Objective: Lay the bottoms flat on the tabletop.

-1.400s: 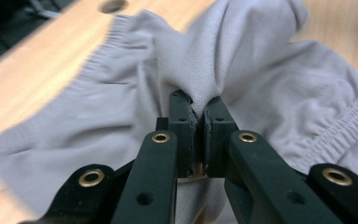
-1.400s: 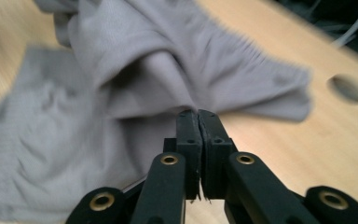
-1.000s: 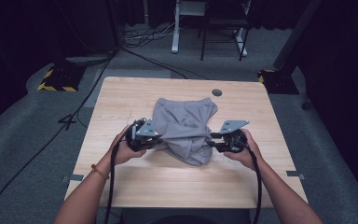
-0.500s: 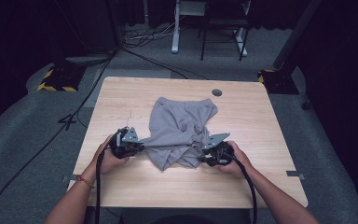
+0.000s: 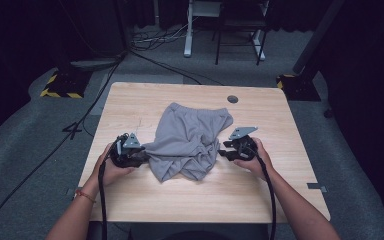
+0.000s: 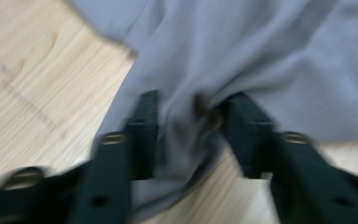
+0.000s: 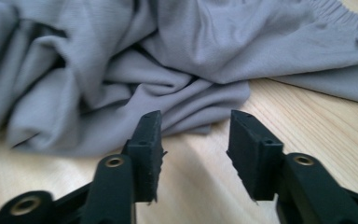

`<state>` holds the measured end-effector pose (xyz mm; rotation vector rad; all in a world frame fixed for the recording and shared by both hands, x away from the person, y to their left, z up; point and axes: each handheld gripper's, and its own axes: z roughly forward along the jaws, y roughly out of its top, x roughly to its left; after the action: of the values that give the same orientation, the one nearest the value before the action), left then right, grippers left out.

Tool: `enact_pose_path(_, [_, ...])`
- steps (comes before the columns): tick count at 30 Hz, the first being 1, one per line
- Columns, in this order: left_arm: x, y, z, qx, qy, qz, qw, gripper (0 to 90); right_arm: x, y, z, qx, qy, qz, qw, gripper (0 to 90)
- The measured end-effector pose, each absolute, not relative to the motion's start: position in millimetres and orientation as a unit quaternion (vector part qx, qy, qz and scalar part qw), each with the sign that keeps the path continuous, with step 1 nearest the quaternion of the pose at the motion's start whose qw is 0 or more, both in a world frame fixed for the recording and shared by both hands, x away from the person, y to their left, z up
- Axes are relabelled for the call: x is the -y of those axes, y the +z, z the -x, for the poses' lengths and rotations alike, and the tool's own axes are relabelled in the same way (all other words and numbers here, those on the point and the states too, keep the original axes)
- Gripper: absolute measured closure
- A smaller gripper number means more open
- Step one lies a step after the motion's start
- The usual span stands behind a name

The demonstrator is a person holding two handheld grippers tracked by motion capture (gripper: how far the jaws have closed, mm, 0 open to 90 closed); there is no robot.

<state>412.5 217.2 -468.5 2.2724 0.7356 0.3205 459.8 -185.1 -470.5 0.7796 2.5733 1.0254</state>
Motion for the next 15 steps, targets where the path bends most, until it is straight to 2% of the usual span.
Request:
enact_pose_path(3, [-199,-455,-405,-0.263,0.128,-0.876,0.384,36.2,178,-475,-469,-0.886,0.347,-0.278,0.130,53.5])
enact_pose_path(4, [-194,-452,-404,-0.258,0.128,-0.875,0.390,29.0,174,-477,-476,-0.884,0.350,-0.284,0.121,53.2])
enact_pose_path(8, [-161,-446,-411,-0.254,0.128,-0.873,0.396,27.9,169,-482,-483,-0.882,0.348,-0.299,0.108,52.2])
enact_pose_path(11, [-139,-454,-423,-0.252,0.124,-0.886,0.369,35.5,166,-486,-486,-0.880,0.342,-0.313,0.100,52.3])
enact_pose_path(12, [-134,-458,-429,-0.247,0.121,-0.891,0.361,44.4,166,-487,-486,-0.879,0.343,-0.316,0.095,55.6])
enact_pose_path(15, [-129,-467,-439,-0.246,0.103,-0.900,0.344,69.1,165,-488,-483,-0.880,0.353,-0.307,0.078,74.9])
